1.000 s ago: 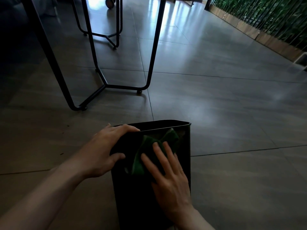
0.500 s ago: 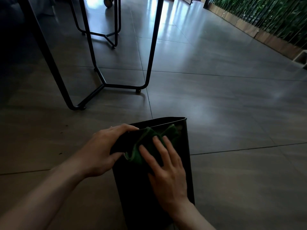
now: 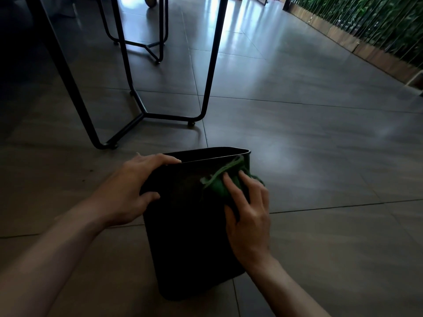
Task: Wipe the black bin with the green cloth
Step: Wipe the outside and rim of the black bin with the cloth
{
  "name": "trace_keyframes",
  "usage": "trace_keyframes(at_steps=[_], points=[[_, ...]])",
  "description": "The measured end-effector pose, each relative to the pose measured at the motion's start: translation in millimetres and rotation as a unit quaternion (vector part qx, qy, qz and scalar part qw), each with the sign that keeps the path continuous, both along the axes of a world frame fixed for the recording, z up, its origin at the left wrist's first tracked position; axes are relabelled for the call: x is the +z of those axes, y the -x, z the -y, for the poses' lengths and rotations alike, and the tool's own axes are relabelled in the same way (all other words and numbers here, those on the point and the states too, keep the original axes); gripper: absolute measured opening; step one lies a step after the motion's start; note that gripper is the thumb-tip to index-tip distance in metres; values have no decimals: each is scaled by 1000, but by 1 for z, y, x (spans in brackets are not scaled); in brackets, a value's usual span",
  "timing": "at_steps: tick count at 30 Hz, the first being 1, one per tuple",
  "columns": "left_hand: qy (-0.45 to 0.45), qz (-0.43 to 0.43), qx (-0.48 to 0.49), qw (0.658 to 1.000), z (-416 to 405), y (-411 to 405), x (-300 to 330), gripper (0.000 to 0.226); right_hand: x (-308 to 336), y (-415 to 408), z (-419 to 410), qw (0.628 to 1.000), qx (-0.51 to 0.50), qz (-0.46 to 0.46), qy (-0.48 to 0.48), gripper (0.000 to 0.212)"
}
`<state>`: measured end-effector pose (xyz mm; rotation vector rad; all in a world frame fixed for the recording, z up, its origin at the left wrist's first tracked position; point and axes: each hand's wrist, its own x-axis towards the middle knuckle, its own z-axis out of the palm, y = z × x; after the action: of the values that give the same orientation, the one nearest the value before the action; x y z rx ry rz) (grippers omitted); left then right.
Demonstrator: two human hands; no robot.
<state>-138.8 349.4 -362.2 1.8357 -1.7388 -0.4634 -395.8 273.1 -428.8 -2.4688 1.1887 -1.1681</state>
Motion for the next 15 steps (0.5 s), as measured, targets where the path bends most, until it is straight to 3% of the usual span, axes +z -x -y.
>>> trace_keyframes(at_steps=[4,6,9,11,13,15], points=[[-13,36,12,999,0,-1,1,84,32,-30,3,998,50,30,20,44],[-15,29,19,999,-1,-2,1,84,58,-37,12,995,42,88,-35,42],[-8,5,3,1000,-1,0,2,83,99,-25,29,976,59,137,-158,22],[-4,-3,2,1000,0,1,1,82,114,-7,39,959,117,44,-254,10],[-4,-9,7,1000,1,1,1,83,116,5,46,930,159,-106,-314,11],[-3,-14,5,1000,1,2,0,84,108,10,49,936,132,-191,-263,25]])
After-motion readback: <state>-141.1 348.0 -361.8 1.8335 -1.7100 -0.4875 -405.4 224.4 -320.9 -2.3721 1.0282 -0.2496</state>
